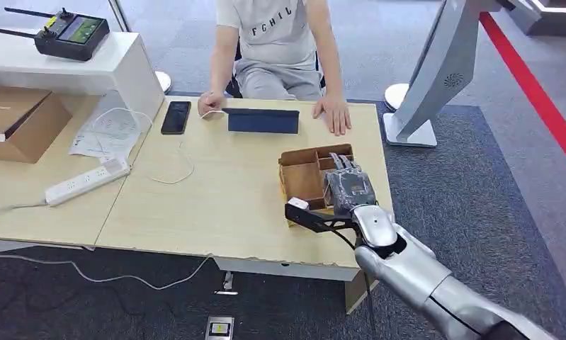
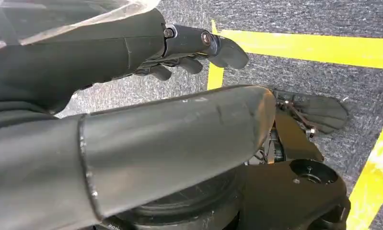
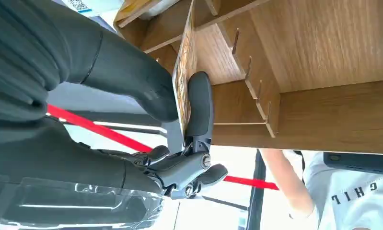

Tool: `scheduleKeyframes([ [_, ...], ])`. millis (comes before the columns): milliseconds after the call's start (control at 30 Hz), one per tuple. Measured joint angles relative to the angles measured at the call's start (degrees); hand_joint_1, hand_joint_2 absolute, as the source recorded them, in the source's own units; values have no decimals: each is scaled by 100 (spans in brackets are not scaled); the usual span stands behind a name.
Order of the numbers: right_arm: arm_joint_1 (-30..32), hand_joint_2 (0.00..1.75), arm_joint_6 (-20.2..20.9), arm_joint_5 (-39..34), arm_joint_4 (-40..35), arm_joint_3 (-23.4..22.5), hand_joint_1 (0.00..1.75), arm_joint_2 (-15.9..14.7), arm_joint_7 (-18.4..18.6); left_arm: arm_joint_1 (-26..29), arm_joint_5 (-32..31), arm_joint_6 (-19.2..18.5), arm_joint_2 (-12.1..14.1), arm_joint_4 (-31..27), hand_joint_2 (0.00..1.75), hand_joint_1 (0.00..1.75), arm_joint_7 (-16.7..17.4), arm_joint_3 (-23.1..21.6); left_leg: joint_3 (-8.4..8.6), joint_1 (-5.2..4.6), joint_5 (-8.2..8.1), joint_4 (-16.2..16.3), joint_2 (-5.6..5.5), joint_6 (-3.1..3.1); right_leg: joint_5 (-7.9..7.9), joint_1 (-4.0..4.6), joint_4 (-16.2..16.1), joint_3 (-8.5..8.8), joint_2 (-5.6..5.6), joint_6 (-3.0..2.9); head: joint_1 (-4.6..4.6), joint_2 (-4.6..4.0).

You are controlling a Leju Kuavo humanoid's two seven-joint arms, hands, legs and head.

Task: Pass the card to the sensor for recognition and then transmit it.

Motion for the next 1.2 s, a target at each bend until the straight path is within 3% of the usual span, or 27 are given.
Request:
scheduleKeyframes([
  [667,-61,175,-230,111,-524,-197,175,-44,46,-1,22,68,-22,0,0,0,24,-2,0,0,0,0,0,0,0,0,0,-1,0,0,0,0],
  [1200,-439,175,-88,363,-935,-306,175,13,33,-8,-70,53,-33,0,0,0,37,-15,-2,0,0,0,0,0,0,0,0,0,0,0,-2,0],
])
